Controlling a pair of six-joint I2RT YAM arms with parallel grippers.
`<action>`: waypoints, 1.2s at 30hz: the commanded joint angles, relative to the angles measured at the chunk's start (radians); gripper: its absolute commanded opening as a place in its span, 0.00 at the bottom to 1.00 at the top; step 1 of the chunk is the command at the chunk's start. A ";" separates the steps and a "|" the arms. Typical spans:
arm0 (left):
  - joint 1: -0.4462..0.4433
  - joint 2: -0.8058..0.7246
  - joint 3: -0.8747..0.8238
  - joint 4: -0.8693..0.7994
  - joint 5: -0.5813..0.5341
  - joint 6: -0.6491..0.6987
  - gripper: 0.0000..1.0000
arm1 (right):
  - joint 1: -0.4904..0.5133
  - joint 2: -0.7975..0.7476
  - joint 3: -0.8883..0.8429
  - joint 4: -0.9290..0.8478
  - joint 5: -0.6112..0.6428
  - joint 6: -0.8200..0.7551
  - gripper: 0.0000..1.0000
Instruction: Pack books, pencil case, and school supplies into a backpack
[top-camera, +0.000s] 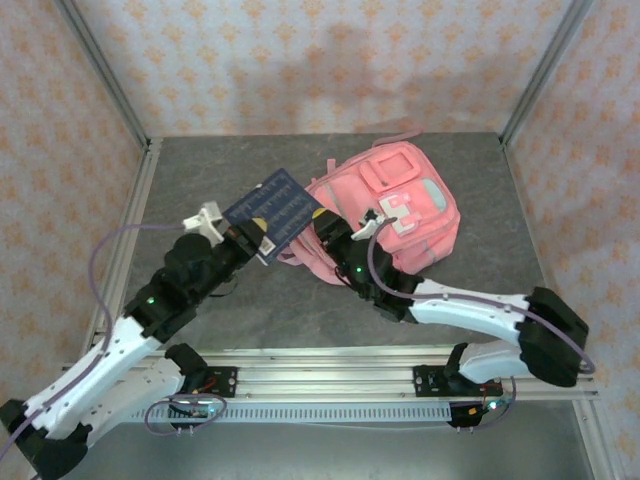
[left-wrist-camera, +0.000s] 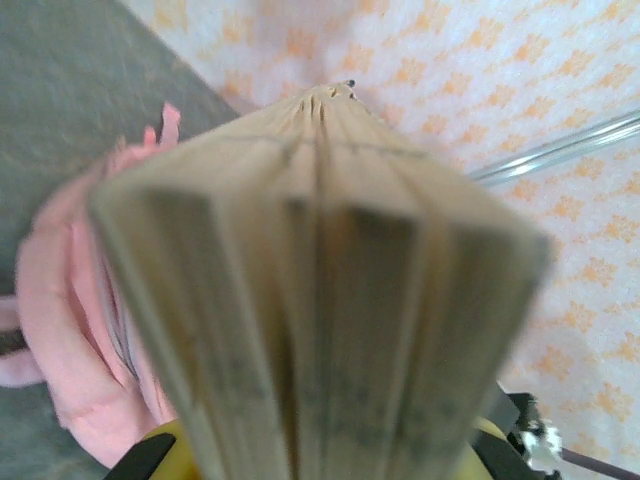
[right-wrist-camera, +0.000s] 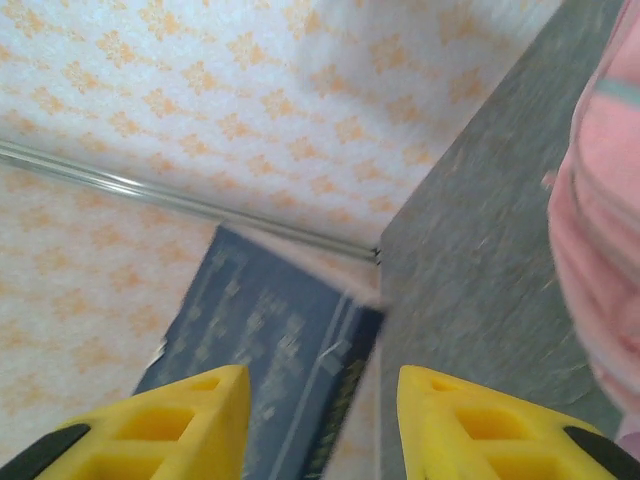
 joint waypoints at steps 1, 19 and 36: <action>-0.004 -0.029 0.058 -0.172 -0.102 0.127 0.00 | -0.029 -0.064 0.049 -0.326 0.093 -0.130 0.41; -0.002 -0.213 -0.052 -0.504 -0.171 0.235 0.00 | -0.233 0.348 0.661 -1.164 -0.437 -0.776 0.44; -0.003 -0.217 -0.099 -0.493 -0.201 0.235 0.00 | -0.231 0.618 0.783 -1.085 -0.513 -0.738 0.45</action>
